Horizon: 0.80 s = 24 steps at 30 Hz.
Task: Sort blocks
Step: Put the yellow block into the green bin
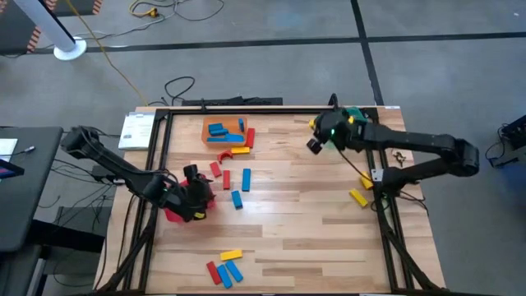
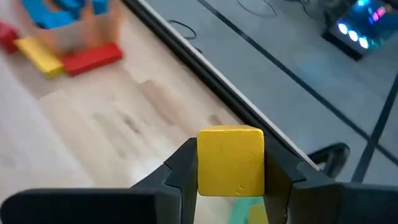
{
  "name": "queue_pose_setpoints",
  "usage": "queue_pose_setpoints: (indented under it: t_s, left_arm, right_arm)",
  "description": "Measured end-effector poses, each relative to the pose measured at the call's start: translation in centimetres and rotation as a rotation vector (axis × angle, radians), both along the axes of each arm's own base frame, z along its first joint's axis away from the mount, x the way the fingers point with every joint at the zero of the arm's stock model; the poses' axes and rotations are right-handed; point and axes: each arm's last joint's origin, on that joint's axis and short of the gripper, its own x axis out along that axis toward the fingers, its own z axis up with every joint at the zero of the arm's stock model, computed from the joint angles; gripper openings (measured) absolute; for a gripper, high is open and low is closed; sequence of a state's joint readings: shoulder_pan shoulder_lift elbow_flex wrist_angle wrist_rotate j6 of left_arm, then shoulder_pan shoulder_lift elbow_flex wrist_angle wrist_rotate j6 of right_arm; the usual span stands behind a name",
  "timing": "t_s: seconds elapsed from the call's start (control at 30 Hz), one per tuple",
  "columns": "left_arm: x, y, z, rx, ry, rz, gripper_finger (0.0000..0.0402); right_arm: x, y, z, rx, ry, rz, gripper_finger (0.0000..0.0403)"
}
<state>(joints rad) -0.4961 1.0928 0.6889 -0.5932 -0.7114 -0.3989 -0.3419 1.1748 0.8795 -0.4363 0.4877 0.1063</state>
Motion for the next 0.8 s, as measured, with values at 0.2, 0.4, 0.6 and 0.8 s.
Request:
queue_pose_setpoints:
  t_s: [0.2, 0.4, 0.6, 0.8]
  left_arm:
    - [-1.4, 0.4, -0.7, -0.130, -0.086, -0.093, 0.0233]
    - [-1.9, 0.0, -0.7, -0.209, -0.099, -0.146, 0.0233]
    - [-2.3, -0.9, -0.6, -0.249, -0.111, -0.188, 0.0233]
    - [-2.6, -1.9, -0.4, -0.289, -0.133, -0.230, 0.0233]
  right_arm:
    - [-1.4, -3.7, -0.8, 0.072, 0.018, -0.097, 0.0135]
    - [-2.1, -6.0, -1.8, 0.114, 0.038, -0.167, 0.0135]
    - [-2.5, -7.7, -3.0, 0.168, 0.056, -0.208, 0.0135]
    - [-2.8, -9.0, -4.3, 0.237, 0.073, -0.220, 0.0135]
